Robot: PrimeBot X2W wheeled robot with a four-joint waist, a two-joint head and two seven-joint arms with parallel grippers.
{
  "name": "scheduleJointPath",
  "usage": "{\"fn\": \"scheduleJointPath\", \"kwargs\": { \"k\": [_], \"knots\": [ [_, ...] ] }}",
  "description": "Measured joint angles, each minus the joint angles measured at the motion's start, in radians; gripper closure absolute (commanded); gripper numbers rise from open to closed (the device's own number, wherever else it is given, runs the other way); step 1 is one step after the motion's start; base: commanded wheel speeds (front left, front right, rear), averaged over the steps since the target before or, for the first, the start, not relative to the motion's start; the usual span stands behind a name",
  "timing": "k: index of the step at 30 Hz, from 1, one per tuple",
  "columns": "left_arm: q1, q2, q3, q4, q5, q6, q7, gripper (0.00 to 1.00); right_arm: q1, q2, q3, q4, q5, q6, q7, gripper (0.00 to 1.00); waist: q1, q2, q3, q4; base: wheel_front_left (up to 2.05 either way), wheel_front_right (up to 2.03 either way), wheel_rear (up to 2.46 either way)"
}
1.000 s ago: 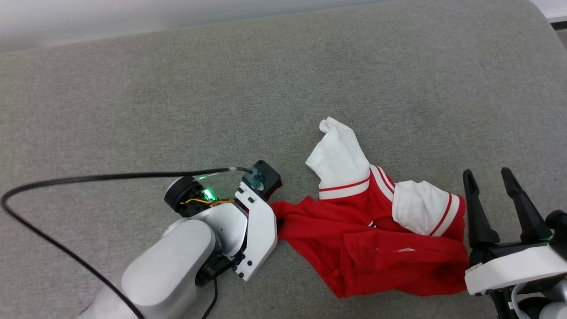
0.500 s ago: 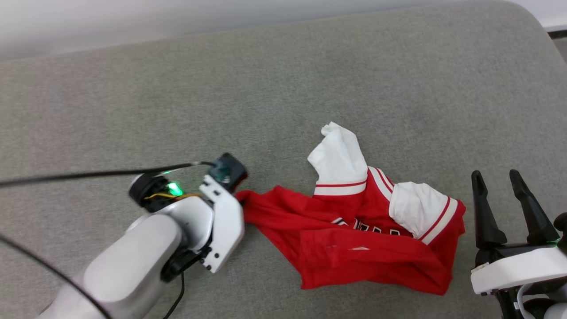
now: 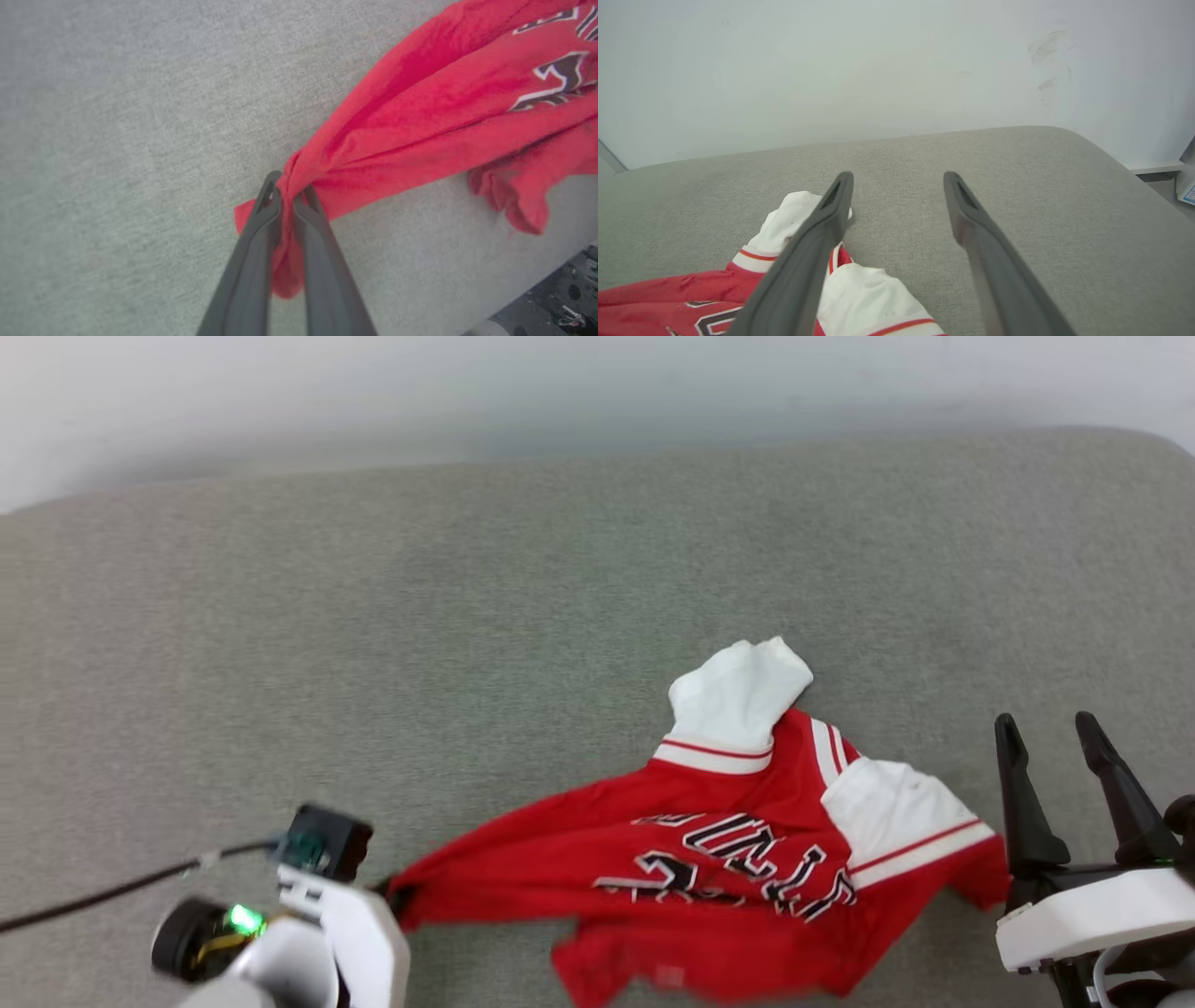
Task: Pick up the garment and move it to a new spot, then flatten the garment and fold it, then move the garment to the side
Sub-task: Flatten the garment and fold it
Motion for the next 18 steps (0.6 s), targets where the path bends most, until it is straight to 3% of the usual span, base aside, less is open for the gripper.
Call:
{"fn": "scheduleJointPath", "kwargs": {
  "k": [8,12,14,15,16,18],
  "knots": [
    [0.233,0.000,0.057,-0.057,-0.110,0.121,-0.057,1.00,0.025,0.000,0.010,-0.010,-0.018,0.000,0.027,0.00,-0.0001,0.0000,-0.049,0.054,0.00,0.00,0.00],
    [0.324,-0.020,0.077,-0.049,-0.166,0.140,-0.084,1.00,0.034,0.000,0.014,-0.012,-0.020,0.000,0.035,0.00,-0.0001,0.0000,-0.071,0.068,0.00,0.00,0.00],
    [0.341,-0.029,0.077,-0.035,-0.180,0.128,-0.103,1.00,0.039,0.000,0.014,-0.012,-0.021,0.000,0.040,0.00,-0.0001,0.0000,-0.078,0.072,0.00,0.00,0.00],
    [0.342,-0.035,0.077,-0.032,-0.182,0.119,-0.111,0.54,0.039,0.000,0.014,-0.013,-0.022,0.000,0.041,0.00,-0.0001,0.0000,-0.081,0.073,0.00,0.00,0.00],
    [0.340,-0.040,0.076,-0.030,-0.181,0.114,-0.118,0.00,0.039,0.000,0.014,-0.014,-0.022,0.000,0.042,0.00,-0.0001,0.0000,-0.084,0.073,0.00,0.00,0.00],
    [0.330,-0.049,0.076,-0.027,-0.168,0.108,-0.141,0.00,0.041,0.000,0.014,-0.014,-0.022,0.000,0.045,0.00,0.0000,0.0000,-0.092,0.073,0.00,0.00,0.00]
  ]
}}
